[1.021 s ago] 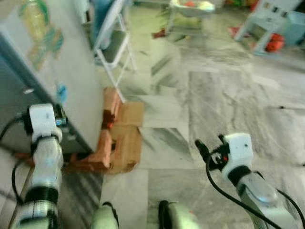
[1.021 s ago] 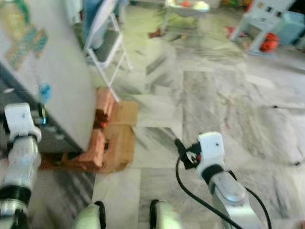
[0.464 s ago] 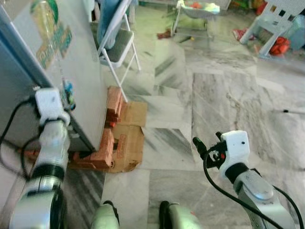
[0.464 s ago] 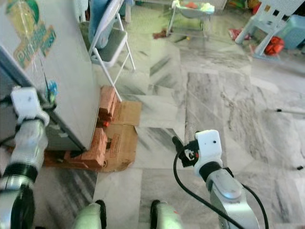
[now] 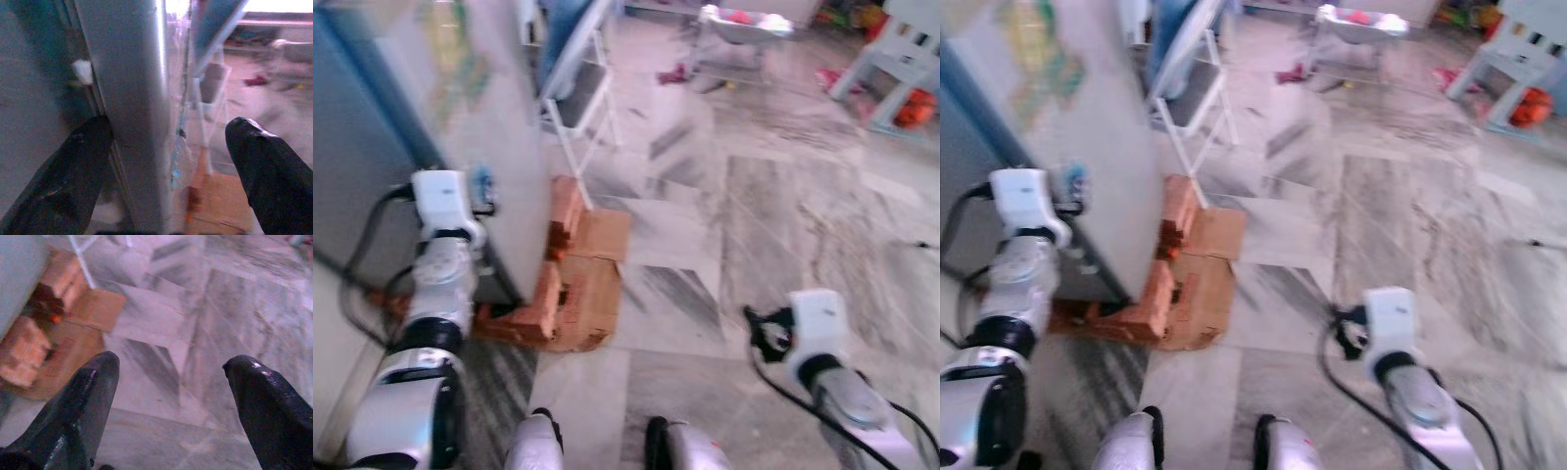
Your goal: Restocking fridge
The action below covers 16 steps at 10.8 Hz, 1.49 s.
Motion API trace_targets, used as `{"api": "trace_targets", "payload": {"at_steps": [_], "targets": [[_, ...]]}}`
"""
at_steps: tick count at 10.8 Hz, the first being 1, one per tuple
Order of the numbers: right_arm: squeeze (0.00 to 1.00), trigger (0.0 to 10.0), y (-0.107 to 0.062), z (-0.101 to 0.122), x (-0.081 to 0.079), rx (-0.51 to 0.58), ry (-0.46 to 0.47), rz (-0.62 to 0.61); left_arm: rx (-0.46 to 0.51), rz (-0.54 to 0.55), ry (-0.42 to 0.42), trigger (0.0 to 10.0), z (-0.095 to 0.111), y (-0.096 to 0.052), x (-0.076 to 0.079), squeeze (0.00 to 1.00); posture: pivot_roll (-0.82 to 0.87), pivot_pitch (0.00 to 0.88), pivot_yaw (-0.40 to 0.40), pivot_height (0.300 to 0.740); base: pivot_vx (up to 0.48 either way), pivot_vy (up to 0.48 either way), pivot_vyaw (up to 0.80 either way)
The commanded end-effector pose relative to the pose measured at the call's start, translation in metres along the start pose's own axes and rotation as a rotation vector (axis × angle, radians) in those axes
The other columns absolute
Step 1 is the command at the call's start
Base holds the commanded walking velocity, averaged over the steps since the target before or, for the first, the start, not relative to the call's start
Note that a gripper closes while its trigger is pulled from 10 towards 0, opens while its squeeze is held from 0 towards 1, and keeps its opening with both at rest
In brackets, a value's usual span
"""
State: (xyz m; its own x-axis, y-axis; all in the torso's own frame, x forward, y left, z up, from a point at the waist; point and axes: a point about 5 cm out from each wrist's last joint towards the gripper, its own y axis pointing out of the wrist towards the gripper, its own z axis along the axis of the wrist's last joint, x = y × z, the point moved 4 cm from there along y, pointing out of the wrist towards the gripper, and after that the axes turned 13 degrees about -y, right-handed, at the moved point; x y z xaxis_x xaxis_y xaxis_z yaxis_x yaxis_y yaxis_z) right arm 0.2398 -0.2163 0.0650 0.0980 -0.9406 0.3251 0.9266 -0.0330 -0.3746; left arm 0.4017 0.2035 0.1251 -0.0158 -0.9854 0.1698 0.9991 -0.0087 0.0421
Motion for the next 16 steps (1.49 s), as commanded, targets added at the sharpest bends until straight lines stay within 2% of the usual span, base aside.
{"api": "trace_targets", "payload": {"at_steps": [1,2,3,4,5,6,7,8,9,10,11,14,15,16], "targets": [[0.00,10.0,-0.004,-0.010,0.011,-0.042,0.018,-0.061,-0.093,-0.424,0.021,10.0,-0.017,-0.004,0.087,0.00,-0.06,0.174,-0.038,0.740,0.000,0.000,0.00],[0.00,10.0,-0.012,-0.022,0.022,-0.085,0.006,-0.127,-0.104,-0.692,0.088,10.0,-0.023,-0.022,0.149,0.00,-0.05,0.166,-0.035,0.740,0.000,0.000,0.00],[0.00,10.0,-0.017,-0.030,0.021,-0.107,0.027,-0.138,-0.161,-0.961,0.045,10.0,-0.034,-0.059,0.208,0.00,-0.05,0.159,-0.030,0.740,0.000,0.000,0.00],[0.00,10.0,-0.015,-0.028,0.017,-0.097,0.028,-0.132,-0.197,-1.106,-0.034,10.0,-0.036,-0.088,0.236,0.00,-0.05,0.156,-0.025,0.740,0.000,0.000,0.00],[0.00,10.0,-0.012,-0.026,0.015,-0.087,0.033,-0.127,-0.199,-1.115,-0.061,10.0,-0.036,-0.094,0.240,0.00,-0.05,0.152,-0.025,0.740,0.000,0.000,0.00],[0.00,10.0,-0.004,-0.019,0.012,-0.064,0.042,-0.128,-0.174,-0.957,-0.011,10.0,-0.044,-0.075,0.210,0.00,-0.03,0.144,-0.021,0.740,0.000,0.000,0.00],[0.00,10.0,0.000,-0.015,0.012,-0.044,0.037,-0.130,-0.136,-0.754,0.022,10.0,-0.041,-0.053,0.168,0.00,-0.02,0.138,-0.019,0.740,0.000,0.000,0.00],[0.00,10.0,0.005,-0.009,0.012,-0.013,0.035,-0.138,-0.104,-0.598,0.062,10.0,-0.036,-0.046,0.125,0.00,-0.01,0.131,-0.018,0.740,0.000,0.000,0.00],[0.00,10.0,0.011,0.000,0.013,0.022,0.035,-0.149,-0.089,-0.524,0.090,10.0,-0.032,-0.054,0.096,0.00,0.00,0.124,-0.018,0.740,0.000,-0.454,0.00],[0.00,10.0,0.016,0.006,0.011,0.043,0.022,-0.141,-0.137,-0.513,0.058,10.0,-0.037,-0.064,0.088,0.00,0.01,0.117,-0.021,0.740,0.000,-0.450,0.00],[0.00,10.0,0.023,0.011,0.009,0.054,0.026,-0.144,-0.144,-0.481,0.096,10.0,-0.041,-0.069,0.082,0.00,0.02,0.111,-0.023,0.740,0.000,-0.454,0.00],[0.00,10.0,0.035,0.029,0.002,0.123,0.048,-0.135,-0.132,-0.451,0.171,10.0,-0.045,-0.072,0.089,0.00,0.03,0.086,-0.025,0.740,0.000,-0.449,0.00],[0.00,10.0,0.038,0.034,-0.001,0.148,0.067,-0.130,-0.126,-0.437,0.199,10.0,-0.045,-0.071,0.088,0.00,0.03,0.079,-0.025,0.740,0.000,-0.435,0.00],[0.00,10.0,0.042,0.039,-0.005,0.171,0.082,-0.119,-0.134,-0.417,0.192,10.0,-0.048,-0.071,0.084,0.00,0.04,0.062,-0.028,0.740,0.292,-0.375,0.00]]}}
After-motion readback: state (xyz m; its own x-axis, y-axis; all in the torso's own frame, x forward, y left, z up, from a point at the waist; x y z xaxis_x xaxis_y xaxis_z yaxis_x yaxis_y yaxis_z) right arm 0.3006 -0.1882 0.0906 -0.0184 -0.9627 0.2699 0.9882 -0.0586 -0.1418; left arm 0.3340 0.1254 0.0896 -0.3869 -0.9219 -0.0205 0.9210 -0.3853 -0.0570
